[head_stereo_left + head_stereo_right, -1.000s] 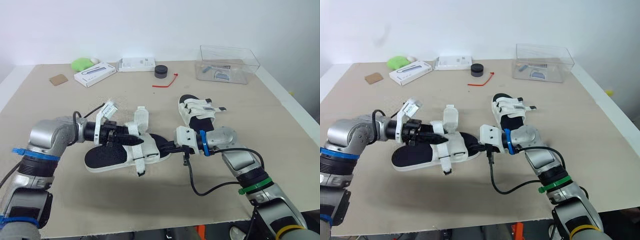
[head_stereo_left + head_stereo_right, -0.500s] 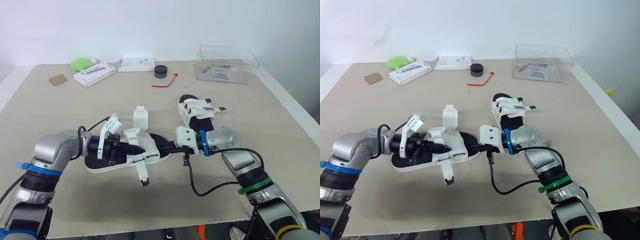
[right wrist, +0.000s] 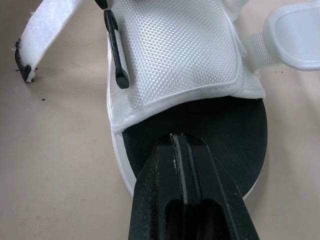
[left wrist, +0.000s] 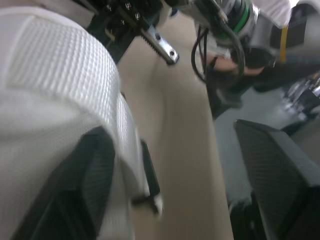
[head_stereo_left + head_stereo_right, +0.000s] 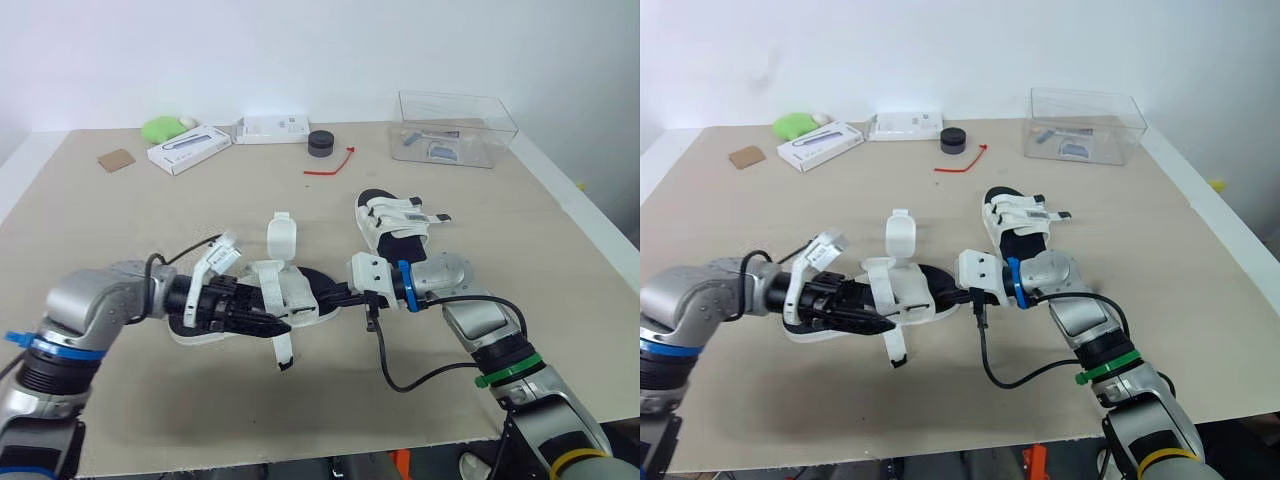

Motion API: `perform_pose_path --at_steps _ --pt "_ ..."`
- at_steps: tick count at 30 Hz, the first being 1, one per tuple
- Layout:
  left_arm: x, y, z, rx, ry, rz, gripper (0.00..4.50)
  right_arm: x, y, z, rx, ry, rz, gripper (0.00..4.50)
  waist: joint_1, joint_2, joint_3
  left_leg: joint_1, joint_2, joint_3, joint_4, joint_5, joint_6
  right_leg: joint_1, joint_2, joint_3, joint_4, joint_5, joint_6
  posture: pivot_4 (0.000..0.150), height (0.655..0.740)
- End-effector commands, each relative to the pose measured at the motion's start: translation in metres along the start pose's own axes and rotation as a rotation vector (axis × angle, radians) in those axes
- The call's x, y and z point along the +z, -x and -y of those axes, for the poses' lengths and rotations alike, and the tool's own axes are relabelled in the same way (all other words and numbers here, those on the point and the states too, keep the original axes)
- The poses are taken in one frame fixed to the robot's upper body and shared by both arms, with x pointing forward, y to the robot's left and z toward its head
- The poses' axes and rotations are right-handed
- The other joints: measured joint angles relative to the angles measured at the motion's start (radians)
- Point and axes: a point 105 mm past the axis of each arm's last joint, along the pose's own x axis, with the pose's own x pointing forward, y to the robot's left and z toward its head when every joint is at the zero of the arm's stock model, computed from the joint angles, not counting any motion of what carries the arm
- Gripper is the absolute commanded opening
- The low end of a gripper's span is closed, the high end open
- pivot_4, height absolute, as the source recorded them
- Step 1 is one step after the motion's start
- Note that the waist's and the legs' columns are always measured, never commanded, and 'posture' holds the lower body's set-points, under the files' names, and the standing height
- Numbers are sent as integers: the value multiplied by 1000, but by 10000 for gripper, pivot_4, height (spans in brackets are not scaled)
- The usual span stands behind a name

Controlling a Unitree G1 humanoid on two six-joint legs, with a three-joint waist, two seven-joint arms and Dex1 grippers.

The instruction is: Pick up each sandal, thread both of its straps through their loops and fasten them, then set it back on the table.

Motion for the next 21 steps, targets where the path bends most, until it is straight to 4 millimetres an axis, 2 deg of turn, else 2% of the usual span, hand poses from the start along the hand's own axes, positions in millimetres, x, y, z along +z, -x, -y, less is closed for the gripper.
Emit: perform_pose_path --at_steps 1,7,11,14,17,19,21 --pt "12 15 17 -28 -59 -43 36045 6 2 4 -1 33 7 0 0 0 0 0 0 0 0 0 0 0 0 0 0 0 0 1500 7400" --pt "-1 45 22 60 -163 -174 36045 6 1 2 6 30 9 0 -1 0 0 0 0 0 0 0 0 0 0 0 0 -1 -1 1500 7400" --pt "-8 48 40 16 -166 -187 36045 4 1 0 13 25 8 0 1 0 0 -1 0 -1 -1 0 0 0 0 -2 0 -2 -2 1500 7400" --pt "-22 36 49 -7 -142 -170 36045 4 0 -1 18 23 11 0 0 0 0 -1 1 -1 -1 0 0 -1 0 -1 0 -2 -2 1500 7400" --pt "-51 13 35 117 -162 -91 36045 5 -2 -1 21 21 18 0 -1 4 -1 1 1 0 -1 -1 0 0 -1 0 0 -2 -1 1500 7400" --pt "-71 -1 30 181 -177 -58 36045 5 -3 -1 24 18 20 0 -1 1 -1 1 1 1 -2 -1 0 0 -1 1 0 -3 -1 1500 7400" --pt "-79 -8 28 213 -189 -37 36045 5 -2 -2 28 17 18 0 1 0 -1 1 1 0 -1 -1 0 0 0 0 1 -3 -2 1500 7400"
